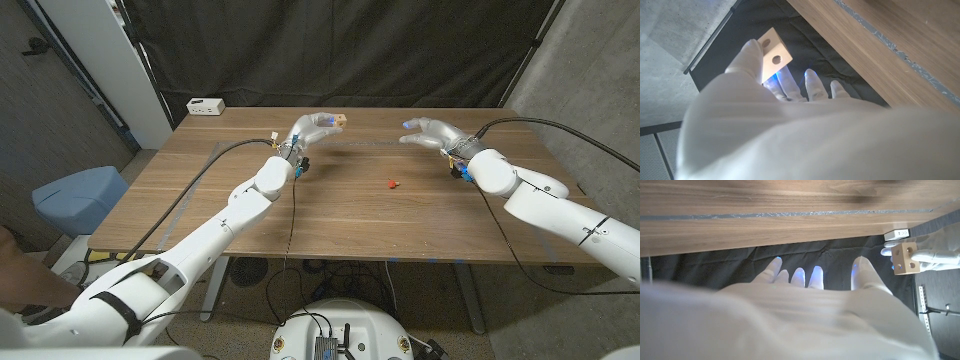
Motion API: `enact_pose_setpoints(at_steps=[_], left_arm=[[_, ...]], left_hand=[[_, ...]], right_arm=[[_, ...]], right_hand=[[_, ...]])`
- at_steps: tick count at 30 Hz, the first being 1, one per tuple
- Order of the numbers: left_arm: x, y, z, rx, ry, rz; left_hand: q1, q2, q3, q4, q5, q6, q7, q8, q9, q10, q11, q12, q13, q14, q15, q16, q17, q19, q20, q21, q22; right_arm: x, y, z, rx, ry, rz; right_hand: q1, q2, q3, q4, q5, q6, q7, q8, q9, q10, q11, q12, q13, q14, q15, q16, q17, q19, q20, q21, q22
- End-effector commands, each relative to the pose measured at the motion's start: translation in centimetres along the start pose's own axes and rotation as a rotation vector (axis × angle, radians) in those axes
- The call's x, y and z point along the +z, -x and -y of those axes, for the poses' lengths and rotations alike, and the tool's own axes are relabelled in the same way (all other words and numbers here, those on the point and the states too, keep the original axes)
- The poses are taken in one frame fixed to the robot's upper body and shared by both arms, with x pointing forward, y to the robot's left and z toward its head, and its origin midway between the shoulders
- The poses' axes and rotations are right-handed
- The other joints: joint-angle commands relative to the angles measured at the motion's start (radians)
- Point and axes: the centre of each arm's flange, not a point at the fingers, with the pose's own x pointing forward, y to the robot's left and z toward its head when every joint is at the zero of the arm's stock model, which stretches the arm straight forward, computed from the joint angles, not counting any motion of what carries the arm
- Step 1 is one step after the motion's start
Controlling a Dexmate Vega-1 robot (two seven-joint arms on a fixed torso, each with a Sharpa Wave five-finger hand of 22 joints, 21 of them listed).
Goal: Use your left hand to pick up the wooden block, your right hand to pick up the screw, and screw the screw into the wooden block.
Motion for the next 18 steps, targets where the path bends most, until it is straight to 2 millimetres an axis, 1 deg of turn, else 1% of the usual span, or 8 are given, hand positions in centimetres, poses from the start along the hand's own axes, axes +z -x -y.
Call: enact_pose_setpoints(at_steps=[1, 7, 12, 15, 18], left_arm=[[-0.1, 0.8, -0.2, 0.022, 0.05, 0.003], [0.1, 1.1, 0.4, 0.021, 0.059, -0.01], [0.3, 1.4, 0.8, 0.028, 0.056, -0.02], [0.3, 1.6, 1.1, 0.037, 0.069, -0.023], [0.3, 1.7, 1.4, 0.037, 0.071, -0.021]], left_hand=[[0.0, 0.013, 0.001, 0.005, 0.01, 0.005, 0.005, 0.007, 0.005, 0.009, 0.004, -0.003, 0.005, 0.0, -0.109, 0.007, 0.003, -0.005, 0.002, 0.002, 0.002], [-0.001, 0.017, 0.0, 0.006, 0.011, 0.005, 0.006, 0.006, 0.004, 0.009, 0.004, -0.005, 0.005, 0.002, -0.11, 0.008, 0.005, -0.005, 0.001, 0.002, 0.002], [-0.002, 0.018, -0.001, 0.006, 0.012, 0.006, 0.008, 0.006, 0.004, 0.009, 0.004, -0.006, 0.006, 0.004, -0.111, 0.009, 0.005, -0.005, 0.001, 0.002, 0.002], [-0.003, 0.02, -0.002, 0.007, 0.013, 0.007, 0.013, 0.007, 0.004, 0.01, 0.004, -0.006, 0.007, 0.005, -0.109, 0.01, 0.006, -0.005, 0.002, 0.002, 0.002], [-0.004, 0.021, -0.003, 0.007, 0.013, 0.009, 0.011, 0.007, 0.004, 0.012, 0.004, -0.006, 0.007, 0.005, -0.109, 0.011, 0.006, -0.005, 0.002, 0.002, 0.002]], right_arm=[[0.6, 0.2, 0.4, 0.039, 0.107, 0.037], [0.6, 0.1, 0.4, 0.058, 0.163, 0.043], [0.7, 0.0, 0.4, 0.08, 0.23, 0.047], [0.7, -0.1, 0.4, 0.096, 0.259, 0.05], [0.7, -0.2, 0.4, 0.112, 0.279, 0.057]], right_hand=[[0.025, -0.007, 0.011, -0.003, 0.0, 0.01, -0.008, 0.005, 0.005, -0.007, -0.011, -0.003, 0.004, 0.012, -0.007, 0.004, 0.001, 0.015, 0.0, 0.004, 0.004], [0.038, -0.013, 0.014, -0.002, -0.001, 0.01, -0.01, 0.004, 0.005, -0.008, -0.017, -0.004, 0.005, 0.016, -0.01, 0.004, 0.001, 0.021, -0.002, 0.003, 0.004], [0.062, -0.025, 0.019, -0.002, -0.002, 0.03, -0.026, 0.01, 0.006, -0.008, -0.022, -0.005, 0.005, 0.021, -0.018, 0.004, 0.002, 0.024, -0.003, 0.0, 0.004], [0.077, -0.031, 0.023, -0.003, -0.004, 0.036, -0.031, 0.012, 0.007, -0.011, -0.027, -0.007, 0.006, 0.023, -0.021, 0.003, 0.002, 0.028, -0.002, -0.001, 0.004], [0.085, -0.035, 0.024, -0.004, -0.005, 0.038, -0.032, 0.012, 0.007, -0.015, -0.027, -0.008, 0.006, 0.024, -0.023, 0.002, 0.002, 0.029, -0.002, -0.001, 0.004]])
